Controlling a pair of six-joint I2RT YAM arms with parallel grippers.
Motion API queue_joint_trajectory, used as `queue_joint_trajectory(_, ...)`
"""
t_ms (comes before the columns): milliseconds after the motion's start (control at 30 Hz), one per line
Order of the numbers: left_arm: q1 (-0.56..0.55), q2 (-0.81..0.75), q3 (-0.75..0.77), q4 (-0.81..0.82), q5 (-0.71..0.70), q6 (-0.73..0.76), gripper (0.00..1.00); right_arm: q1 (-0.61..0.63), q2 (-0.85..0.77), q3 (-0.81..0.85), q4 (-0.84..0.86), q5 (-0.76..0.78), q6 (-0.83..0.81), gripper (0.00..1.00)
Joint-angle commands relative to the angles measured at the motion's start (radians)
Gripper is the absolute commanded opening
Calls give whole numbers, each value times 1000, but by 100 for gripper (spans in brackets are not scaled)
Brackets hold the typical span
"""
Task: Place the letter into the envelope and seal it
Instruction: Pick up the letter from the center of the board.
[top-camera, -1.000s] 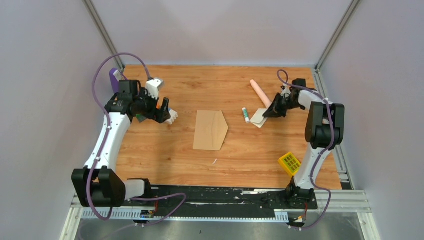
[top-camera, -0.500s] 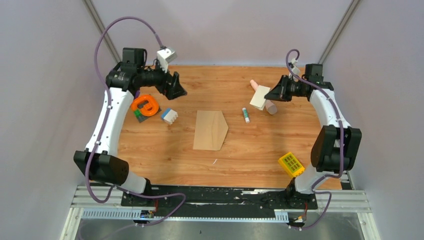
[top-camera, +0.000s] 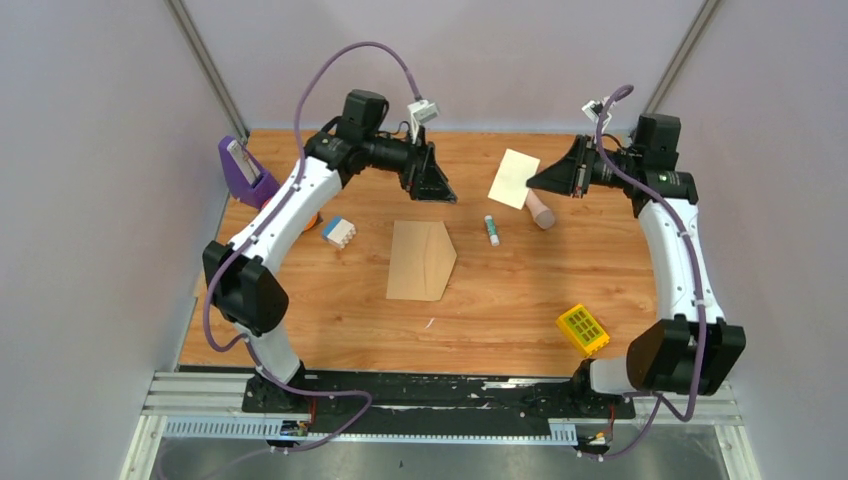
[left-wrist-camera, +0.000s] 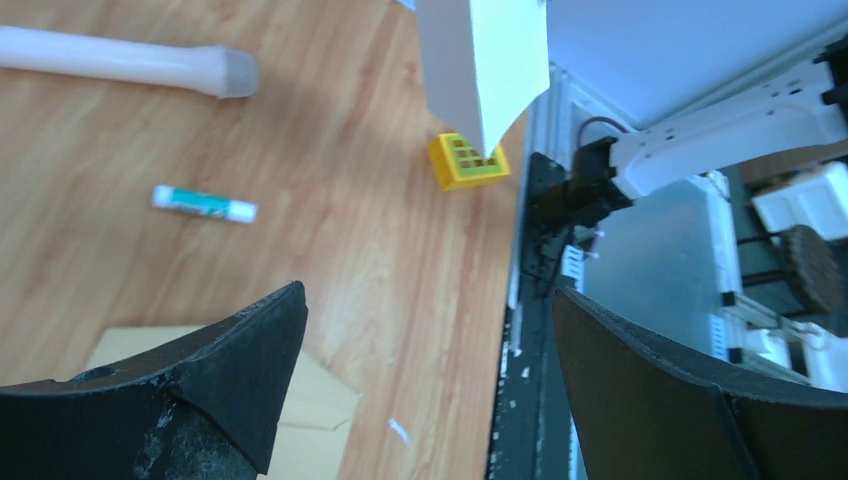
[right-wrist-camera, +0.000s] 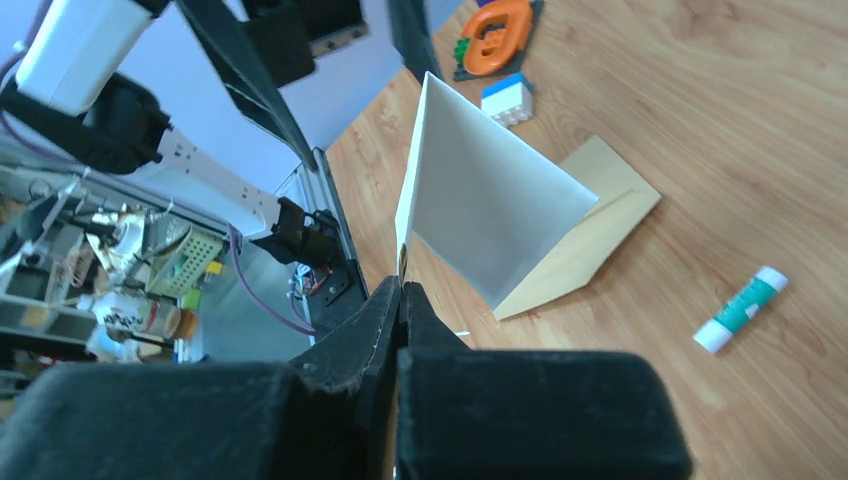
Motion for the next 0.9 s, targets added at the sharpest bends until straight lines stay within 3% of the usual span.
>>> queue_joint_trajectory(0,-87,-8,-17,143,102,-148,100,48,-101,-38,96,-92,-47,0)
queue_joint_trajectory(500,-183,-39,-81,220,180,-185,99,232,-150,-107,137,54,-109,0)
queue_joint_trajectory(567,-188,-42,-81,213,182,-175,91,232,-156,-112,137,67,-121,0)
queue_joint_trajectory(633,-189,-42,-81,209,181,-171,70,232,-162,-120,138,72,-128,0)
queue_joint_trajectory(767,-189,-40,-74,203,181,-167,38,232,-168,-129,139,86,-137,0)
queue_joint_trajectory(867,-189,-41,-67,187,171,-147,21,233,-174,-130,140,92,-143,1)
